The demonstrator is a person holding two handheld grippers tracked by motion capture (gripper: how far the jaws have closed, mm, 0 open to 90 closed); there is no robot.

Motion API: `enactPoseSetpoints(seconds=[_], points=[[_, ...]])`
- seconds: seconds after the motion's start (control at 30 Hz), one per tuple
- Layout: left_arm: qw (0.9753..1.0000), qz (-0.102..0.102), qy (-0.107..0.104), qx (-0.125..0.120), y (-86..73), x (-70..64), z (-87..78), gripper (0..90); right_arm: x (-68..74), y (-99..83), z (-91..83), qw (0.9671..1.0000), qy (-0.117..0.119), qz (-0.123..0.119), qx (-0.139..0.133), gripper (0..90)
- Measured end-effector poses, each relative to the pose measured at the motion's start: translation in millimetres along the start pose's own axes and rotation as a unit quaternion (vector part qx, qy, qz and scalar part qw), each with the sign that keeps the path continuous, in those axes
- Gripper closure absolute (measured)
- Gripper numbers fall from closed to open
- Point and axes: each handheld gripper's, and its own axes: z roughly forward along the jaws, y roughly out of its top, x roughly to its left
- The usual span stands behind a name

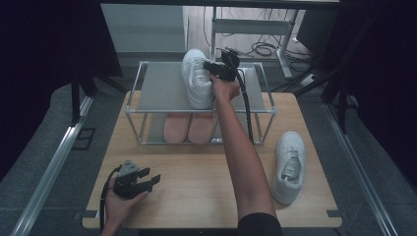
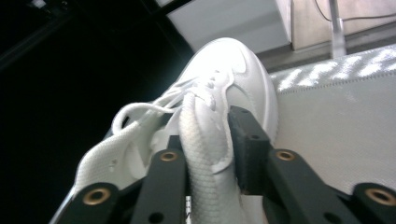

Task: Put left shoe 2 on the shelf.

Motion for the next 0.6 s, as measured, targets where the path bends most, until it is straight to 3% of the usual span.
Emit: enactPoseSetpoints(seconds=[0.17, 0.33, 0.6], points=[[1.0, 0.002, 0.001, 0.001, -0.2, -0.5, 0.3, 46.3, 2.5, -1.1, -0.3, 0.9996, 0.023, -0.018, -0.004, 58.5], [1.0, 0.0, 0.005, -0.001, -0.2, 1.3, -0.8, 46.3, 4.6, 3.2, -18.5, 0.9985, 0.032, -0.034, -0.027, 57.2], [1.0, 0.003, 0.007, 0.002, 0.4, -0.3, -0.3, 46.5, -8.2, -6.7, -57.5, 0.9974, 0.05, -0.045, -0.027, 64.5]])
